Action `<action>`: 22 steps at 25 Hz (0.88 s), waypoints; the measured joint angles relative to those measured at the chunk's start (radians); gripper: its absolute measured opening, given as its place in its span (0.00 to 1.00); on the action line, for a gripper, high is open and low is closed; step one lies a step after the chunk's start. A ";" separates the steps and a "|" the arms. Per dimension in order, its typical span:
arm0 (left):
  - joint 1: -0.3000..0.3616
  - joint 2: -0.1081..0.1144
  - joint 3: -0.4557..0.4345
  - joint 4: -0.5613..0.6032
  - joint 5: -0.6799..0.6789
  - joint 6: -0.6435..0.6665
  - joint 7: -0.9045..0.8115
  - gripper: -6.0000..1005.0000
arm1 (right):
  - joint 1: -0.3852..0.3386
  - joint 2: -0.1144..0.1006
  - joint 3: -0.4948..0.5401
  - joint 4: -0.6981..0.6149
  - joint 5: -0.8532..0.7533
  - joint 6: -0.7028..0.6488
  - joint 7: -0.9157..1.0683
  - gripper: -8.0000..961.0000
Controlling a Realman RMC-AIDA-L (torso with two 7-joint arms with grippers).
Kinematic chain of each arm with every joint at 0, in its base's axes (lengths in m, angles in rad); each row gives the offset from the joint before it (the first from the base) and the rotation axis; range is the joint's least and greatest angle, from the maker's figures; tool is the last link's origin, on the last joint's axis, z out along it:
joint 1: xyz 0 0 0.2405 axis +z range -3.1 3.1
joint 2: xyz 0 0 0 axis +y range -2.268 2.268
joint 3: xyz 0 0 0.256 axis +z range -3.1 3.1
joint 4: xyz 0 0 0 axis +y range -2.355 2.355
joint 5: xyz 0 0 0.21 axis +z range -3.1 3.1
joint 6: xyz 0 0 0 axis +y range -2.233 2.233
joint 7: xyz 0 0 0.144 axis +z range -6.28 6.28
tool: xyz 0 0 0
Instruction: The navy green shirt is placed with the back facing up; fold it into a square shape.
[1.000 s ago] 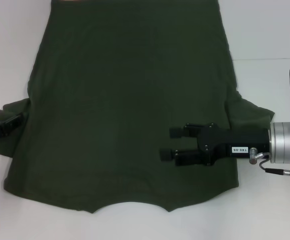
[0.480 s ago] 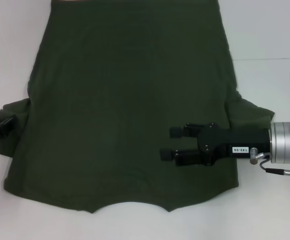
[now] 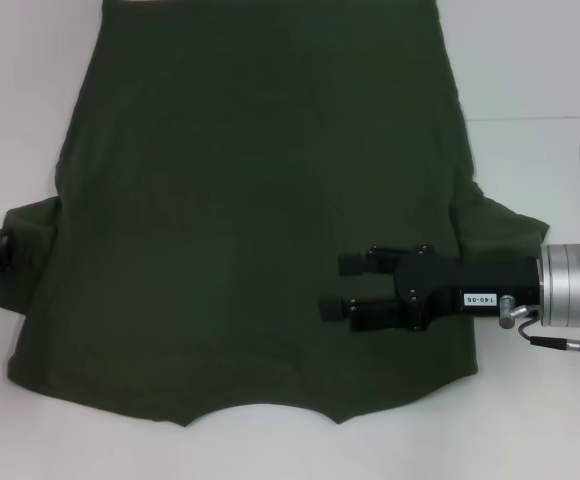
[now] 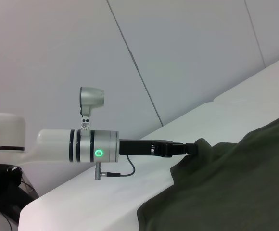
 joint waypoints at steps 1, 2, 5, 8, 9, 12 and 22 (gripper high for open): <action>-0.001 0.000 0.003 0.000 0.000 -0.003 0.000 0.25 | 0.000 0.000 0.000 0.000 0.000 0.000 0.000 0.95; -0.001 -0.001 0.004 0.000 0.000 -0.005 0.000 0.21 | 0.000 0.000 0.001 0.000 0.000 0.000 0.000 0.95; -0.002 -0.001 0.005 0.000 0.000 -0.007 0.000 0.07 | 0.000 0.000 0.002 0.000 0.000 0.000 0.000 0.95; -0.003 0.000 0.005 0.001 0.000 -0.007 -0.001 0.02 | 0.000 0.000 0.002 0.000 0.001 0.001 0.000 0.95; -0.003 0.000 0.005 0.005 0.000 -0.007 -0.004 0.02 | 0.000 0.000 0.002 0.000 0.001 0.002 0.000 0.95; 0.000 0.000 0.005 0.019 0.000 -0.006 -0.014 0.01 | 0.000 0.000 0.002 0.001 0.001 0.006 0.000 0.95; 0.019 -0.001 0.022 0.064 0.000 0.005 -0.049 0.01 | -0.004 0.000 0.001 0.002 0.003 0.008 0.000 0.94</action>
